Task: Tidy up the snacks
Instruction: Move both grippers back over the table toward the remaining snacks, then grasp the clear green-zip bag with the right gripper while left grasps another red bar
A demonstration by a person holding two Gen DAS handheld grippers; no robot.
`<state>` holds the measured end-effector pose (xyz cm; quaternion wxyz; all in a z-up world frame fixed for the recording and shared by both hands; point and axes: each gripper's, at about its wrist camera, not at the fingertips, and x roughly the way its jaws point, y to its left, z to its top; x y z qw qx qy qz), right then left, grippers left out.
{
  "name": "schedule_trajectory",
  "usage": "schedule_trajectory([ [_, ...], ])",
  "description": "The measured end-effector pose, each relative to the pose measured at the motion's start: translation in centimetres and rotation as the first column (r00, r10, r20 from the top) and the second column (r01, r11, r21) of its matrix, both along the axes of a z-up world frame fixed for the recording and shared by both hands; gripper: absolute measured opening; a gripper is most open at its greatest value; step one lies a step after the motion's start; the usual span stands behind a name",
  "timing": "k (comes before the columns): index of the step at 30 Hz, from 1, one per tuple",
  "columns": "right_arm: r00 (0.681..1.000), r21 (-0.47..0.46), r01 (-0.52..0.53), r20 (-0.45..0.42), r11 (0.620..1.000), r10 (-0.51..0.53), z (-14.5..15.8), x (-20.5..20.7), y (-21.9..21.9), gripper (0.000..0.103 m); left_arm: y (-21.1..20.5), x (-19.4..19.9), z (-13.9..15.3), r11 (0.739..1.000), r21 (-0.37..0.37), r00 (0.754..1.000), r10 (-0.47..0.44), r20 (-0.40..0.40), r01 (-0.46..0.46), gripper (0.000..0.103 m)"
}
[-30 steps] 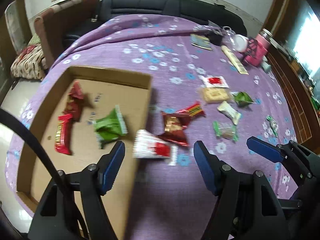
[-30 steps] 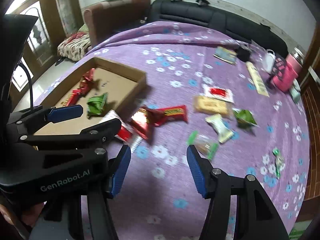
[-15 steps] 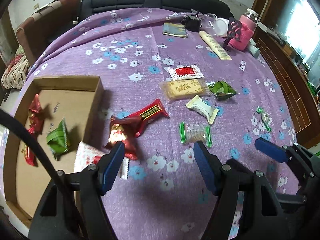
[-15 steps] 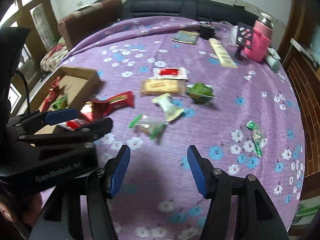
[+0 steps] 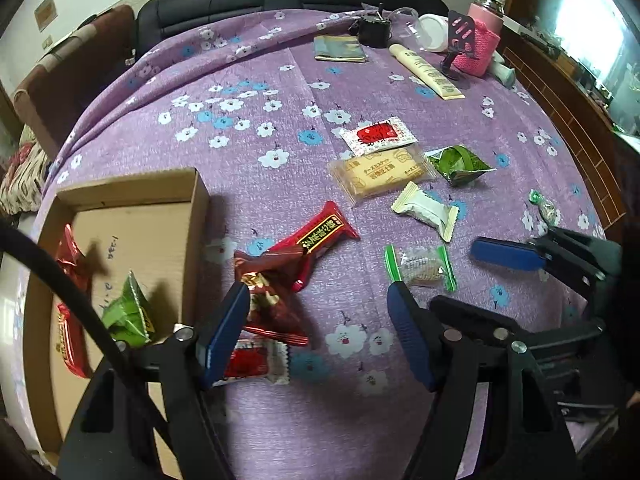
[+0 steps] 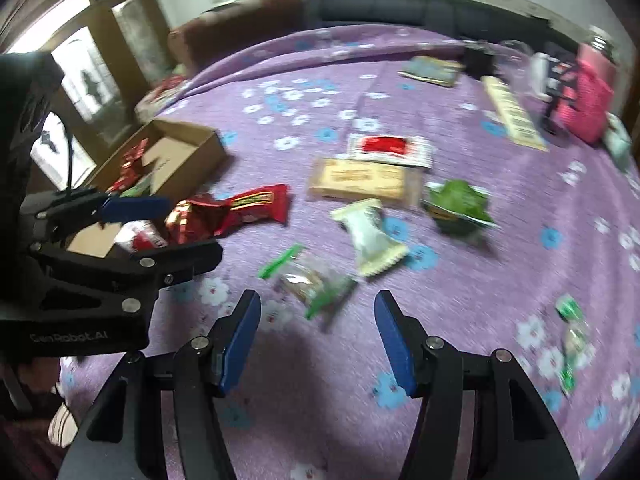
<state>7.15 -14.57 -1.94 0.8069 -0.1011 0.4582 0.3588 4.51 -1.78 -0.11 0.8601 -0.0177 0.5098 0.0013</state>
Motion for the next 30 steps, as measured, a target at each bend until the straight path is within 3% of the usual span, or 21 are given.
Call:
schedule_trajectory([
  [7, 0.993, 0.005, -0.120, 0.017, 0.993, 0.120, -0.3, 0.9, 1.6, 0.059, 0.6, 0.1, 0.8, 1.000, 0.013, 1.000, -0.009, 0.016, 0.008, 0.072],
  [14, 0.986, -0.033, -0.164, 0.000, 0.986, 0.164, -1.4, 1.5, 2.4, 0.059, 1.2, 1.0, 0.5, 1.000, 0.018, 1.000, -0.001, 0.006, 0.001, 0.072],
  [18, 0.985, -0.054, -0.172, 0.008, 0.984, 0.173, -1.6, 1.4, 2.6, 0.048, 1.3, 1.8, 0.4, 1.000, 0.028, 1.000, -0.009, 0.004, 0.009, 0.072],
  [19, 0.985, -0.065, -0.169, 0.012, 0.983, 0.171, -1.6, 1.4, 2.6, 0.044, 1.3, 2.1, 0.4, 0.999, 0.033, 1.000, -0.019, 0.003, 0.019, 0.072],
  [25, 0.989, -0.085, -0.144, 0.016, 0.986, 0.145, -1.6, 1.3, 2.2, 0.043, 0.8, 4.0, 0.2, 0.995, 0.054, 0.996, -0.087, -0.015, 0.088, 0.072],
  [30, 0.991, -0.098, -0.132, 0.005, 0.986, 0.133, -1.5, 0.6, 0.9, 0.043, 0.0, 5.9, -1.0, 0.981, 0.065, 0.980, -0.178, -0.089, 0.184, 0.072],
])
